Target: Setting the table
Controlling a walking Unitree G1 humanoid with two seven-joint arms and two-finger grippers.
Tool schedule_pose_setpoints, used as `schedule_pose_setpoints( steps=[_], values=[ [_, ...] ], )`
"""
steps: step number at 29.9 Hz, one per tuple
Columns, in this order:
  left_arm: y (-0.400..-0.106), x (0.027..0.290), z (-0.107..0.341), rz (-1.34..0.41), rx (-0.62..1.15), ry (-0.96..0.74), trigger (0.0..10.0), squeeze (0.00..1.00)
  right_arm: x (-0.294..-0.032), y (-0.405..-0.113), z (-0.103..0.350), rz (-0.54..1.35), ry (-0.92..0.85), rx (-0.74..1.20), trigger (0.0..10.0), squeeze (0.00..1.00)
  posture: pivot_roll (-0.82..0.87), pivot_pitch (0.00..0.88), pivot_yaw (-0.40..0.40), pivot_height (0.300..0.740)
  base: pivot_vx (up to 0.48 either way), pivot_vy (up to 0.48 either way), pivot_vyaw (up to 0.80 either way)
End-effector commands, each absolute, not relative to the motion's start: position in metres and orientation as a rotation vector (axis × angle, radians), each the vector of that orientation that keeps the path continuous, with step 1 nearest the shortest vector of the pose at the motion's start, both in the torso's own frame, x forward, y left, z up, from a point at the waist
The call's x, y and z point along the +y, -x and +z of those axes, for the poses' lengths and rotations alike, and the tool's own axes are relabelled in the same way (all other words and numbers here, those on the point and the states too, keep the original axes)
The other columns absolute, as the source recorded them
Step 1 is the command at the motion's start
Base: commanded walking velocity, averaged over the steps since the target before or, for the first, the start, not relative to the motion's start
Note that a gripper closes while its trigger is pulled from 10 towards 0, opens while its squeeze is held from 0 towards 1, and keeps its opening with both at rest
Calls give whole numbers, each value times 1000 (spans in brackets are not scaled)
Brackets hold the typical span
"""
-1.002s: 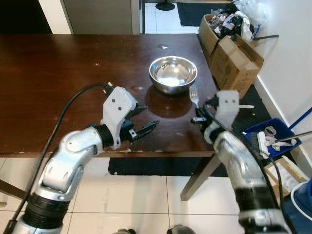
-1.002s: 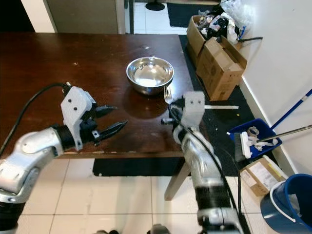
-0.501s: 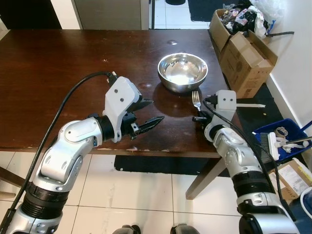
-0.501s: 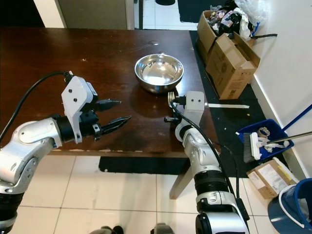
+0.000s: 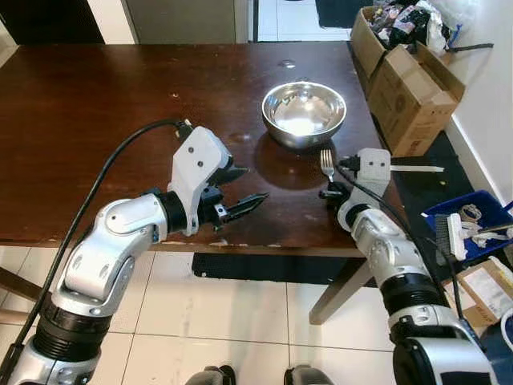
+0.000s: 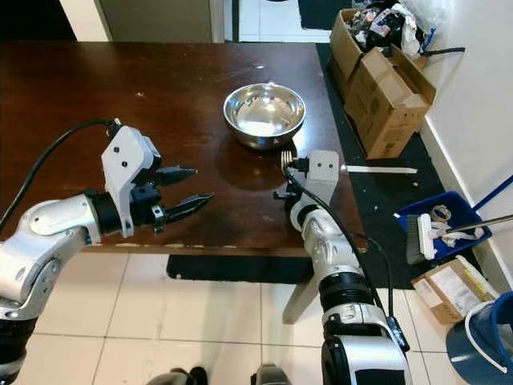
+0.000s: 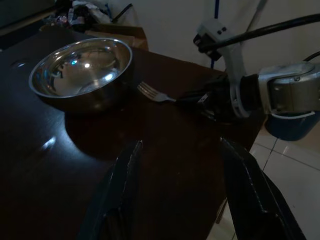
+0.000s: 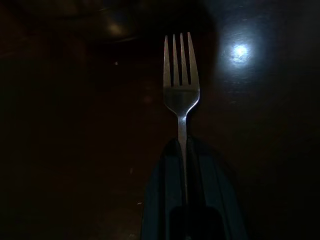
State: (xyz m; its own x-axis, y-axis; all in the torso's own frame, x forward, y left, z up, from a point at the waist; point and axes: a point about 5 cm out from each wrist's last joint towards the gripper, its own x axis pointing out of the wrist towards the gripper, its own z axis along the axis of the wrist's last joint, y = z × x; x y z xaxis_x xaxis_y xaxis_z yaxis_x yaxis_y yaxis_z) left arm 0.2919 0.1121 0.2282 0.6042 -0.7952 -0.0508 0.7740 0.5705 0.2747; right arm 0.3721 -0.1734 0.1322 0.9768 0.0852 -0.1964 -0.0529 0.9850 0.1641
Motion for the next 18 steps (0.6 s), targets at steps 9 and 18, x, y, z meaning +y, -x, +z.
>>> schedule_pose_setpoints(
  steps=[9,18],
  values=[
    [-292,108,224,-915,-75,-267,10000,0,-177,-371,134,107,-146,175,10000,1000,-42,111,94,740,0,0,0],
    [-294,103,220,-899,-85,-231,10000,0,-181,-358,150,103,-85,103,10000,0,-78,98,65,740,0,0,0]
  ],
)
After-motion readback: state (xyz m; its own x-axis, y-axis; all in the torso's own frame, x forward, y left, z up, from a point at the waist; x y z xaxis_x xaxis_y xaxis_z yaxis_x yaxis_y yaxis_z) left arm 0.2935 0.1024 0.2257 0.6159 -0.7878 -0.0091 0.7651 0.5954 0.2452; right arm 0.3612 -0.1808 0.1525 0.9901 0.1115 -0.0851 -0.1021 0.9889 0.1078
